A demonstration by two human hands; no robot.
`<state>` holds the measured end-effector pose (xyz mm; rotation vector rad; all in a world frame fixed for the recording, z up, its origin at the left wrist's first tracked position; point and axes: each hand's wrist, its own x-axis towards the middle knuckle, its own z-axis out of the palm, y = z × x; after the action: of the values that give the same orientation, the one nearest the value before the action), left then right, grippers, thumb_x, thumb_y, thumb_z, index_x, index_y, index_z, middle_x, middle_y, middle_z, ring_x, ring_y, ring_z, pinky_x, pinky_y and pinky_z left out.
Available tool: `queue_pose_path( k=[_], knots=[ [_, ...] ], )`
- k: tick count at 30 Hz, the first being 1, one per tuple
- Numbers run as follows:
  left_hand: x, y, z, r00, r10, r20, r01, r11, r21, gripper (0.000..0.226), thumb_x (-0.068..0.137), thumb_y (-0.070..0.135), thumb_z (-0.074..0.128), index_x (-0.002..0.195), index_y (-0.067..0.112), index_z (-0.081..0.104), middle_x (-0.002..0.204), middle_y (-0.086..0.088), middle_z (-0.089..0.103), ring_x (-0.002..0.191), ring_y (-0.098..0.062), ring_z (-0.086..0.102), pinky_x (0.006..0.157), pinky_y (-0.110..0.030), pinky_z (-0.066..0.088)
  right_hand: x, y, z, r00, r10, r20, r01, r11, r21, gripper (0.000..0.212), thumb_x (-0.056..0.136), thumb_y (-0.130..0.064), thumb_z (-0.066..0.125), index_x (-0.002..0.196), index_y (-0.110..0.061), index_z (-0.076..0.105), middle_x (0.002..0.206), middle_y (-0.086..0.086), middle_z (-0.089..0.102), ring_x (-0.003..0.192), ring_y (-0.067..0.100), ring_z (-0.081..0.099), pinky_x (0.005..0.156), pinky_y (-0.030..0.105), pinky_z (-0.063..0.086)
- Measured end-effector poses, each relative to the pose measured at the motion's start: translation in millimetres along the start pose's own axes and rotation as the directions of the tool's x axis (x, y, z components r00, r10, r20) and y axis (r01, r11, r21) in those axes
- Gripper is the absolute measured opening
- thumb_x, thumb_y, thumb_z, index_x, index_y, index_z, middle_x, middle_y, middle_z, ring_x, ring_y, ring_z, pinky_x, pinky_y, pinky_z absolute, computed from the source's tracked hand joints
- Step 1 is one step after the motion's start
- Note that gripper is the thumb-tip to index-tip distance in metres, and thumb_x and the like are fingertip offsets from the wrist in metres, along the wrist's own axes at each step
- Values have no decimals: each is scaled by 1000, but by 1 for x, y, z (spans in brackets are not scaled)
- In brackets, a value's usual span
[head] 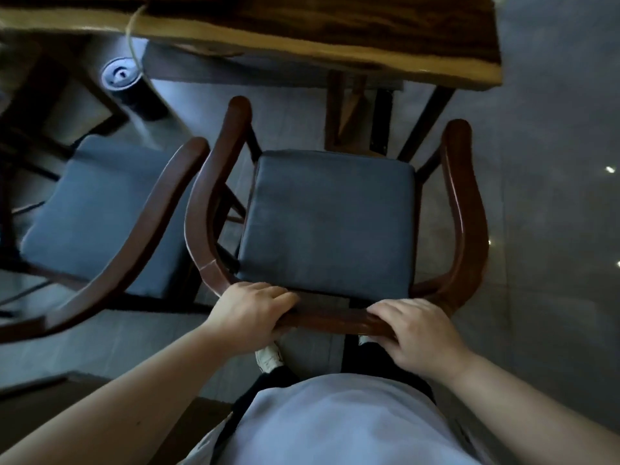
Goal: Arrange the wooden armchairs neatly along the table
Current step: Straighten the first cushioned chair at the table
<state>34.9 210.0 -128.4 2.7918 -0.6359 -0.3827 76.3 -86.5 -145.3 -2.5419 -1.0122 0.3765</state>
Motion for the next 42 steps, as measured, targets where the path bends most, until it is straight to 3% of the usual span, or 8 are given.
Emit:
queue_pose_path(
  k=[6,8,12,18,27,36,39,42],
  knots=[
    [9,-11,-7,984,120,133,-130,989,70,17,81,18,52,97,17,58,87,0,68,79,-29,63,54,-38,50,4,-9,2,989,91,-115,-98,994,-52,27,68,-41,77,79,-17,71,74,-2,73,66,26,69,57,37,55],
    [11,-12,-7,979,156,132,-167,983,74,10,83,18,56,93,15,58,83,0,67,74,-30,63,51,-37,50,3,-11,2,981,106,-163,-113,993,-37,28,70,-43,66,76,-16,71,72,-1,72,64,26,69,55,37,55],
    [13,-27,-12,974,197,109,-205,977,63,13,85,25,58,91,13,60,81,-2,69,72,-31,64,51,-40,52,12,-18,9,973,125,-192,-134,990,-35,28,59,-32,88,74,-15,71,70,1,72,62,28,68,54,38,55],
    [19,-83,-40,977,184,112,-192,979,65,22,83,32,66,99,17,66,86,-3,72,78,-26,68,58,-39,55,58,-41,18,965,168,-199,-175,984,-19,32,71,-47,80,79,-18,70,72,-1,71,67,27,67,57,37,52],
    [30,-92,-51,992,-25,123,12,994,105,25,72,33,65,97,30,61,87,9,66,82,-19,62,63,-35,52,78,21,-4,959,51,277,-82,992,100,40,78,-49,64,114,-30,62,109,-12,66,100,11,60,85,34,49],
    [43,-55,-35,995,-93,20,89,984,154,25,66,41,63,86,26,67,72,6,69,68,-24,65,60,-36,54,106,90,-20,706,-31,708,195,969,-151,23,71,-43,62,82,-31,46,77,-7,60,72,17,59,71,37,49],
    [54,-50,-40,995,-77,-66,85,989,122,37,65,49,42,80,25,65,67,4,67,63,-26,64,55,-37,52,110,101,-33,691,-7,723,176,971,-160,24,70,-39,64,80,-32,44,76,-8,58,71,16,58,69,36,50],
    [68,-33,-36,993,-69,-95,81,988,128,31,66,50,50,71,21,61,63,2,66,58,-28,64,50,-35,51,107,119,-44,687,24,726,146,974,-171,26,73,-35,66,85,-30,44,79,-7,58,72,16,58,63,34,47]
  ],
)
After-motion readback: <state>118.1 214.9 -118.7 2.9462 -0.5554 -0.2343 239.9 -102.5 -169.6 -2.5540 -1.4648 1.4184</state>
